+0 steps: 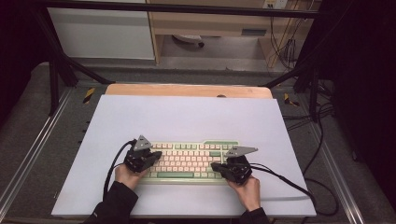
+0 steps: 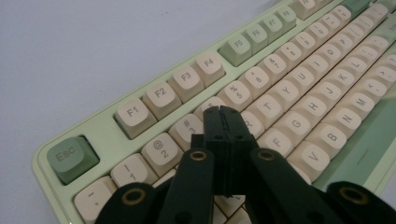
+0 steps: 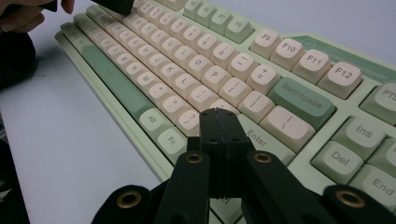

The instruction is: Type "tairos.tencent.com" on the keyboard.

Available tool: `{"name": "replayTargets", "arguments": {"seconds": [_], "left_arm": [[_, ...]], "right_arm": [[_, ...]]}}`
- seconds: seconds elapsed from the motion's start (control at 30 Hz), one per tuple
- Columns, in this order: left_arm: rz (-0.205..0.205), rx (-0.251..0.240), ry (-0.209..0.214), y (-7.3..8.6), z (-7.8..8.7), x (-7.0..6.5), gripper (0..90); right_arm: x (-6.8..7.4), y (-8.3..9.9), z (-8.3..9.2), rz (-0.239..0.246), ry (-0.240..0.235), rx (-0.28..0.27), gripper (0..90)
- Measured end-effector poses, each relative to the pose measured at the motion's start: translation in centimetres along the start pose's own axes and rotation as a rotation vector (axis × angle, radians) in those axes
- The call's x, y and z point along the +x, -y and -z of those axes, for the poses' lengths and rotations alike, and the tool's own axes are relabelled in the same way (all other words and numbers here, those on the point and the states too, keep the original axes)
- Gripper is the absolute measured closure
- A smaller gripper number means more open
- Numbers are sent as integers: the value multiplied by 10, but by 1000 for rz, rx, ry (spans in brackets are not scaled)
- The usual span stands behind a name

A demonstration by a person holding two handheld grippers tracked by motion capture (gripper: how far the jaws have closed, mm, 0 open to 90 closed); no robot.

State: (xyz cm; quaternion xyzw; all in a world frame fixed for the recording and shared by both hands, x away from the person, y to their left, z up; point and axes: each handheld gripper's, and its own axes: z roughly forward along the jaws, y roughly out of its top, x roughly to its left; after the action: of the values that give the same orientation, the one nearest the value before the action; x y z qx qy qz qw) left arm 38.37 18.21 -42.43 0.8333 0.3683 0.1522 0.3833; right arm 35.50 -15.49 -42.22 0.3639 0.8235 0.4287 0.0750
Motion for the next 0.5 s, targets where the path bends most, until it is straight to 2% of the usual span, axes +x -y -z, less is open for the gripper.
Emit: {"name": "replayTargets", "arguments": {"seconds": [0.5], "left_arm": [[-10, 10, 6, 2, -3, -2, 900]], "right_arm": [[0, 1, -1, 4, 0, 4, 900]]}}
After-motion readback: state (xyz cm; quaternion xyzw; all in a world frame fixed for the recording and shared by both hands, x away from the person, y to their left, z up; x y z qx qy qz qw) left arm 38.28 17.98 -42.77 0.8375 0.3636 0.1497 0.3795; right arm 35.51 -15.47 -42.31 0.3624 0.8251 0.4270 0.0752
